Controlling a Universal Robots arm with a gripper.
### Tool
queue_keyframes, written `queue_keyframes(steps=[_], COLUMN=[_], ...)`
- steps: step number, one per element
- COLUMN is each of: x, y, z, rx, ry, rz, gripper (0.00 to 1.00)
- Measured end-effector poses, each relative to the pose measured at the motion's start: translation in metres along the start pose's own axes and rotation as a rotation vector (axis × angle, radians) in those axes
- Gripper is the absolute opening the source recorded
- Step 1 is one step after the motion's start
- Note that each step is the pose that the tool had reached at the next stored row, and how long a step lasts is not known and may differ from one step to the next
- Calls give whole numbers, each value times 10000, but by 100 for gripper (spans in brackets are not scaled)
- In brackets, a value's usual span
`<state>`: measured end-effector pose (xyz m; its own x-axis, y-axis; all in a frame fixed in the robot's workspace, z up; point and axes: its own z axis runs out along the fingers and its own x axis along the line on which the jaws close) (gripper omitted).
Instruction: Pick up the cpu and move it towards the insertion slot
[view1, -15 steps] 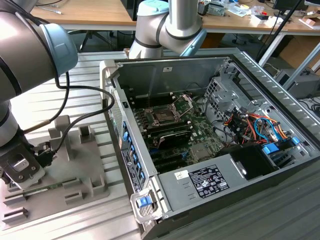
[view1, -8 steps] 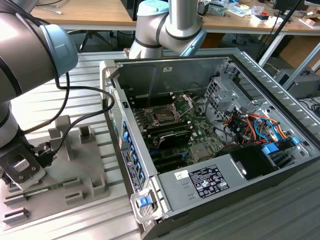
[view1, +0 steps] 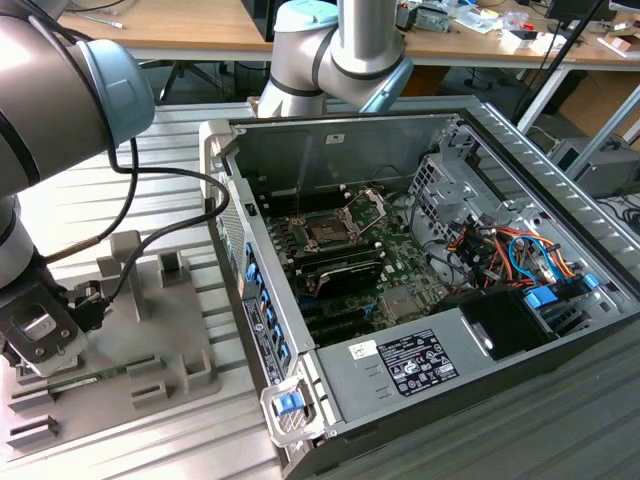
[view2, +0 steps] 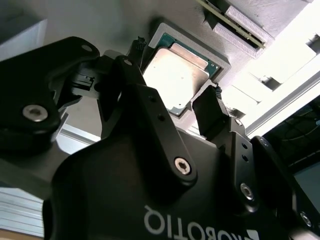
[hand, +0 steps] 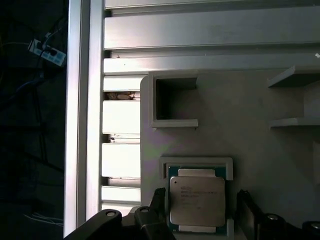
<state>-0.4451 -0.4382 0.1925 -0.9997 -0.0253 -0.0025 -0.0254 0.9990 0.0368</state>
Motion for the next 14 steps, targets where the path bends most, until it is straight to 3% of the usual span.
queue_keyframes(steps=[2,11,13,14], x=[0,0,0,0], y=[0,-1,-1,-1], z=[14,31,30,30], rx=[-2,-2,-2,-1], ry=[6,8,9,9], rz=[-187,-191,-191,-191], gripper=[67,67,66,59])
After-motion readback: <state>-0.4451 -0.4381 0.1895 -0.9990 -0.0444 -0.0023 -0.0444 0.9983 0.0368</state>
